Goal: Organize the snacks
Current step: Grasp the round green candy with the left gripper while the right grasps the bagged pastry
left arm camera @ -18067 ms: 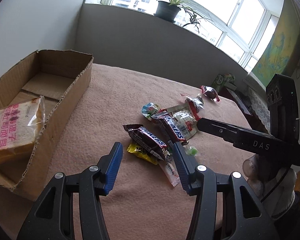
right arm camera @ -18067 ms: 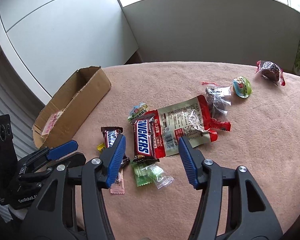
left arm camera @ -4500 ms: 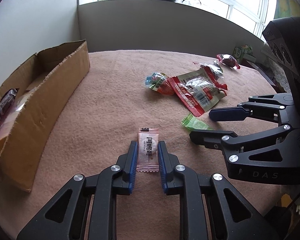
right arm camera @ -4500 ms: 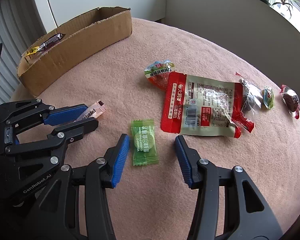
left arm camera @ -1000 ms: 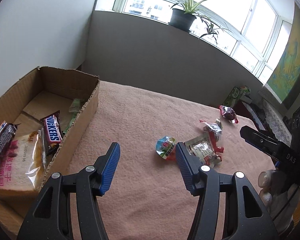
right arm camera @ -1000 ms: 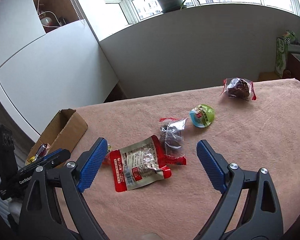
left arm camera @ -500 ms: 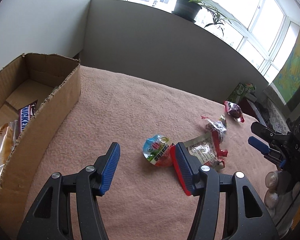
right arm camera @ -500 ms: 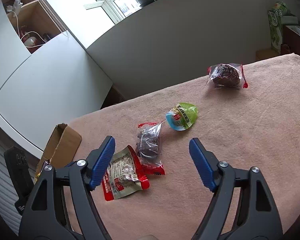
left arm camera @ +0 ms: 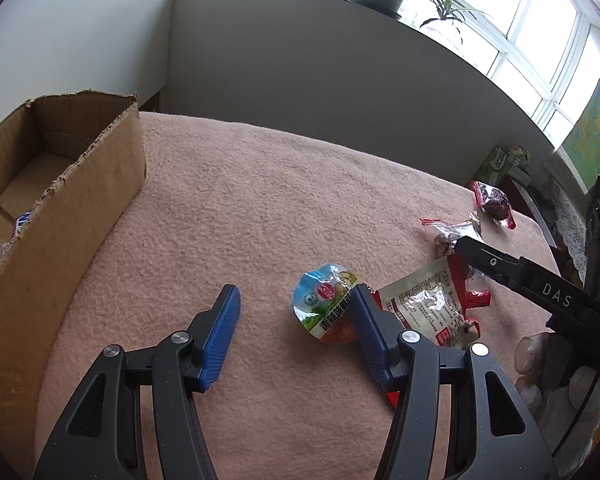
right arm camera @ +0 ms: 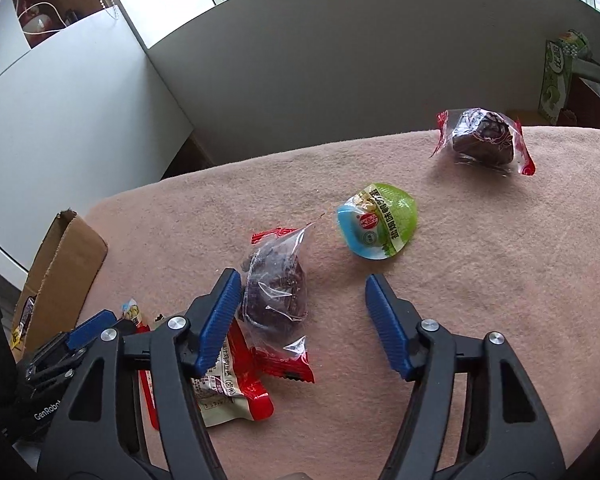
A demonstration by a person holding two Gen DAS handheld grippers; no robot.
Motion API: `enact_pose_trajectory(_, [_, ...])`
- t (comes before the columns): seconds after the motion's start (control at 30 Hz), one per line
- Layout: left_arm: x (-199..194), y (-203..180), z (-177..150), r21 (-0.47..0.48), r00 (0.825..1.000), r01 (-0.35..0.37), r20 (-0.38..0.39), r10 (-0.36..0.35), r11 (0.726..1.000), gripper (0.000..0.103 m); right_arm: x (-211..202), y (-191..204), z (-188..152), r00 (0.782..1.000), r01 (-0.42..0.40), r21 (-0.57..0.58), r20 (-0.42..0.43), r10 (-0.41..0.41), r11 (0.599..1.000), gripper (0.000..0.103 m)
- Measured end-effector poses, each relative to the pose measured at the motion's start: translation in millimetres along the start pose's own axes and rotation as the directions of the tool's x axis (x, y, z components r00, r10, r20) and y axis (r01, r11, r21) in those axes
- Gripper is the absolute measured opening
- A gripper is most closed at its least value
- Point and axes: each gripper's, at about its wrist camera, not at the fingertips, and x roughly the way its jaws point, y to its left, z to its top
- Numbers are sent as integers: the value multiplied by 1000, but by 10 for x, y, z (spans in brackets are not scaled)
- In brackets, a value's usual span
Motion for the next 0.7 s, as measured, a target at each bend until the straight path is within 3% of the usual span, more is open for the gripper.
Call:
enact_pose_trajectory(0.17, [36, -164, -23, 94, 1000, -20, -7, 21, 995, 57, 52, 138, -20, 1000, 24, -58, -9, -24, 998, 65])
enact_pose_trajectory(0.27, [38, -125, -5, 86, 1000, -3, -7, 4, 996, 48, 59, 153, -28, 1000, 6, -59, -10, -7, 998, 58])
enact_pose_trajectory(0.4, [15, -110, -9, 85, 1000, 14, -4, -14, 996, 34, 37, 166, -37, 1000, -27, -62, 0, 27, 998, 38])
enact_pose_trajectory(0.7, [-72, -15, -14, 67, 999, 32, 2, -32, 997, 25, -97, 17, -44, 998, -33, 5, 51, 33, 999, 37])
